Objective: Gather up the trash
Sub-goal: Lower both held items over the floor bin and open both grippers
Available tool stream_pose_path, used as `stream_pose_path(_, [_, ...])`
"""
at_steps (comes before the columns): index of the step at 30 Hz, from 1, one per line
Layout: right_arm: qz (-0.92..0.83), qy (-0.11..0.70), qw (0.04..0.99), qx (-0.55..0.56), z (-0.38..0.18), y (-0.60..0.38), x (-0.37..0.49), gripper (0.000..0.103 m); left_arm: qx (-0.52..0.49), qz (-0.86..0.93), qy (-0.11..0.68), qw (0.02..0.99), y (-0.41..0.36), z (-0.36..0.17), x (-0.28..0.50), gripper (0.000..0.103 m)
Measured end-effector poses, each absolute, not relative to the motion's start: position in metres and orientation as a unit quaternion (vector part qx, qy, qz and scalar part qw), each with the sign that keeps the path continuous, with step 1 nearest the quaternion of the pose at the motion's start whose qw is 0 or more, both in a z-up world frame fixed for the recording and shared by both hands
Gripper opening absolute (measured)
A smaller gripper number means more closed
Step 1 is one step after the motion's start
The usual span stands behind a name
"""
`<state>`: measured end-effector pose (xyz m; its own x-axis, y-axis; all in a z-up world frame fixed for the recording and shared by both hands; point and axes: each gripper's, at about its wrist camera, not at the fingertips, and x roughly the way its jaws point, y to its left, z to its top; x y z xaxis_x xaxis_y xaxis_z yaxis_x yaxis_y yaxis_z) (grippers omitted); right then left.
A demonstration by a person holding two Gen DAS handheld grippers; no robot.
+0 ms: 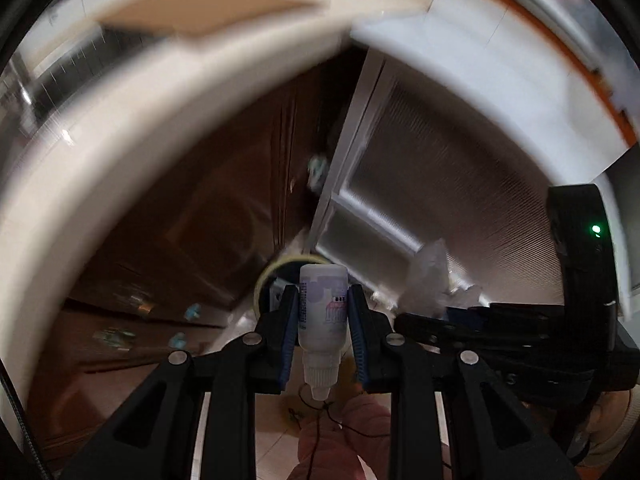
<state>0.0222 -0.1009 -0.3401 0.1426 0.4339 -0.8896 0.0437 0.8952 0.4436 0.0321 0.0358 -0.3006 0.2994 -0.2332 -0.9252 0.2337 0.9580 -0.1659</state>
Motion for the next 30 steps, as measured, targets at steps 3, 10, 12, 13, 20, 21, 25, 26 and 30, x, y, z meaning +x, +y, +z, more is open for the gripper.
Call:
stream_pose_path(3, [0.133, 0.658, 0.718, 0.184, -0.4, -0.098, 0.032, 0.029, 0.01, -0.133, 0.589, 0.797, 0.032, -0.369, 0.04, 0.023])
stream_pose_path(10, [0.126, 0.679, 0.702, 0.175, -0.535, -0.094, 0.057, 0.03, 0.03, -0.108, 0.619, 0.777, 0.03, -0.507, 0.067, 0.023])
stream_pose_path(12, [0.127, 0.68, 0.701, 0.173, -0.558, -0.094, 0.062, 0.03, 0.028, -0.109, 0.625, 0.772, 0.03, -0.536, 0.075, 0.023])
stream_pose_path(13, [0.128, 0.678, 0.704, 0.172, -0.571, -0.094, 0.066, 0.03, 0.028, -0.109, 0.628, 0.77, 0.03, -0.55, 0.078, 0.023])
stream_pose_path(20, [0.122, 0.675, 0.71, 0.159, -0.621, -0.096, 0.086, 0.045, 0.024, -0.101, 0.642, 0.759, 0.033, -0.604, 0.095, 0.052])
stream_pose_path(21, [0.116, 0.673, 0.714, 0.155, -0.626, -0.097, 0.087, 0.049, 0.02, -0.097, 0.645, 0.758, 0.036, -0.61, 0.097, 0.055])
stream_pose_path(25, [0.122, 0.664, 0.721, 0.157, -0.632, -0.102, 0.092, 0.057, 0.02, -0.088, 0.652, 0.753, 0.041, -0.622, 0.1, 0.058])
stream_pose_path(26, [0.123, 0.663, 0.722, 0.157, -0.632, -0.102, 0.092, 0.057, 0.023, -0.086, 0.653, 0.752, 0.042, -0.623, 0.1, 0.058])
stream_pose_path(30, [0.124, 0.669, 0.716, 0.159, -0.633, -0.102, 0.089, 0.057, 0.019, -0.08, 0.651, 0.755, 0.044, -0.62, 0.097, 0.058])
